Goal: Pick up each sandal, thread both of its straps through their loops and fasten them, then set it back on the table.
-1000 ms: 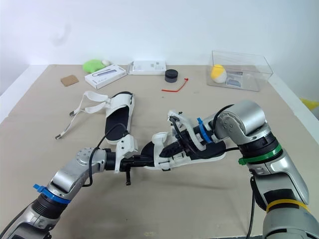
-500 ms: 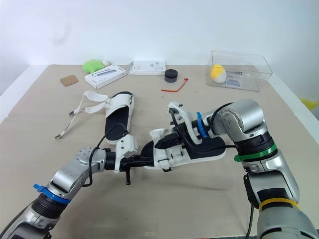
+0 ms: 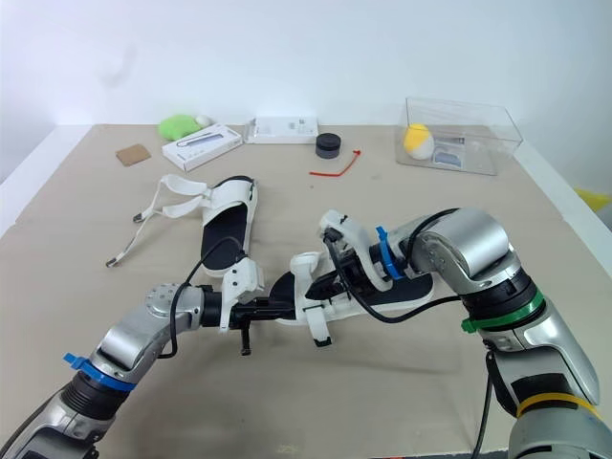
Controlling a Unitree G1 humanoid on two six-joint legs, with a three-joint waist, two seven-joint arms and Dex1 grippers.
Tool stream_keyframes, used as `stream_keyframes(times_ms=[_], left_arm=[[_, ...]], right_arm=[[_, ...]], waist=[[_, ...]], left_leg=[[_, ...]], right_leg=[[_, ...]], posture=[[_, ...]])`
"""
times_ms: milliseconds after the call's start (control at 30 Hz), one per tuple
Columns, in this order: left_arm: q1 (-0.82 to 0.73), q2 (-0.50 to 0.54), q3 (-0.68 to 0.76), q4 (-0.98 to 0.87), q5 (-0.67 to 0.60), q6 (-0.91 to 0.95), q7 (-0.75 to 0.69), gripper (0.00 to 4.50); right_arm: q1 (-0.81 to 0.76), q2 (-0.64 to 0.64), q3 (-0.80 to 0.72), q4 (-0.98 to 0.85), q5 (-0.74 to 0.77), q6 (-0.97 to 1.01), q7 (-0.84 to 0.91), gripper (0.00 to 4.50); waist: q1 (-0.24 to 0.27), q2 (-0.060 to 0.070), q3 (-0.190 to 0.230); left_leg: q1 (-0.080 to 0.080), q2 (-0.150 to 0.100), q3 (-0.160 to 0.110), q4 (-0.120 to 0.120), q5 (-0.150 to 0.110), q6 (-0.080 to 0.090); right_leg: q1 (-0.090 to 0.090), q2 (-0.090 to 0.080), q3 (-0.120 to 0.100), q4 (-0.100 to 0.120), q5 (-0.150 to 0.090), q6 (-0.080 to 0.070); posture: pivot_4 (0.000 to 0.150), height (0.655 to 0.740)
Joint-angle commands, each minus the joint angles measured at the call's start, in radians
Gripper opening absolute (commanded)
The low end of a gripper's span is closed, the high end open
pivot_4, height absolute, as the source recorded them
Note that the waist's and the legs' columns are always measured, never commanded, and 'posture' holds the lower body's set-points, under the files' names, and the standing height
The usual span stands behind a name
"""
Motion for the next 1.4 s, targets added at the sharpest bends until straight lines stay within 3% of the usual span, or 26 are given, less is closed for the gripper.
stream_keyframes(times_ms=[33, 133, 233, 433, 500, 700, 833, 933, 1133, 1400], left_arm=[[0.025, 0.007, -0.035, 0.025, 0.020, 0.022, -0.007, 0.00], [0.026, 0.008, -0.035, 0.023, 0.019, 0.022, -0.008, 0.00], [0.030, 0.011, -0.035, 0.018, 0.018, 0.025, -0.008, 0.00], [0.042, 0.017, -0.033, 0.008, 0.016, 0.030, -0.008, 0.00], [0.046, 0.019, -0.032, 0.006, 0.014, 0.031, -0.009, 0.00], [0.050, 0.019, -0.037, 0.003, 0.015, 0.034, -0.013, 0.00], [0.047, 0.020, -0.036, 0.006, 0.015, 0.035, -0.016, 0.00], [0.046, 0.021, -0.036, 0.005, 0.015, 0.037, -0.017, 0.00], [0.044, 0.021, -0.034, 0.004, 0.015, 0.039, -0.018, 0.00], [0.039, 0.022, -0.034, 0.006, 0.015, 0.041, -0.022, 0.00]], right_arm=[[0.001, -0.031, 0.001, -0.041, 0.010, -0.006, 0.031, 0.07], [-0.012, -0.009, -0.052, 0.011, 0.022, -0.014, 0.030, 0.07], [-0.035, -0.041, -0.093, 0.023, 0.059, 0.001, 0.075, 0.87], [0.084, -0.152, -0.203, -0.104, -0.011, -0.341, 0.172, 3.73], [0.195, -0.141, -0.306, -0.164, -0.050, -0.638, 0.268, 4.48], [0.405, -0.032, -0.339, -0.087, -0.363, -1.673, 0.447, 4.48], [0.387, 0.023, -0.240, 0.155, -0.462, -2.520, 0.558, 4.48], [0.337, 0.011, -0.174, 0.371, -0.605, -2.908, 0.479, 4.48], [0.325, 0.043, -0.218, 0.494, -0.895, -3.011, 0.281, 4.48], [0.334, 0.079, -0.257, 0.455, -1.216, -3.011, -0.053, 4.48]], waist=[[0.000, 0.000, 0.000], [0.000, 0.000, 0.000], [0.000, 0.000, 0.000], [0.001, 0.000, 0.000], [0.001, 0.000, 0.000], [0.000, 0.000, 0.000], [-0.002, 0.000, 0.001], [-0.002, 0.000, 0.001], [-0.001, 0.000, 0.001], [-0.001, 0.000, 0.001]], left_leg=[[0.000, 0.000, 0.000, 0.000, 0.000, 0.000], [0.000, 0.000, 0.000, 0.000, 0.000, 0.000], [0.000, 0.000, 0.000, 0.000, 0.000, 0.000], [0.000, 0.000, 0.000, -0.001, 0.000, 0.000], [0.000, 0.000, -0.001, -0.002, 0.000, 0.000], [0.005, 0.000, 0.001, -0.002, -0.001, 0.000], [0.018, 0.001, 0.002, -0.002, -0.001, -0.001], [0.021, 0.002, 0.004, -0.002, -0.001, -0.001], [0.026, 0.002, 0.008, -0.009, -0.001, -0.002], [0.028, 0.002, 0.012, -0.009, -0.001, -0.002]], right_leg=[[0.000, 0.000, 0.000, 0.000, 0.000, 0.000], [0.000, 0.000, 0.000, 0.000, 0.000, 0.000], [0.000, 0.000, 0.000, 0.000, 0.000, 0.000], [0.000, 0.000, 0.000, 0.000, -0.001, 0.000], [0.000, 0.000, -0.001, -0.001, -0.004, 0.004], [0.004, 0.001, 0.000, -0.001, -0.004, 0.005], [0.015, 0.002, 0.001, -0.002, -0.005, 0.003], [0.017, 0.002, 0.002, -0.002, -0.007, -0.001], [0.018, 0.001, 0.006, -0.001, -0.007, -0.007], [0.018, -0.001, 0.008, 0.000, -0.006, -0.009]], posture=[[0.150, 0.7400], [0.150, 0.7400], [0.150, 0.7400], [0.150, 0.7400], [0.150, 0.7400], [0.150, 0.7400], [0.150, 0.7400], [0.150, 0.7400], [0.150, 0.7400], [0.150, 0.7400]])
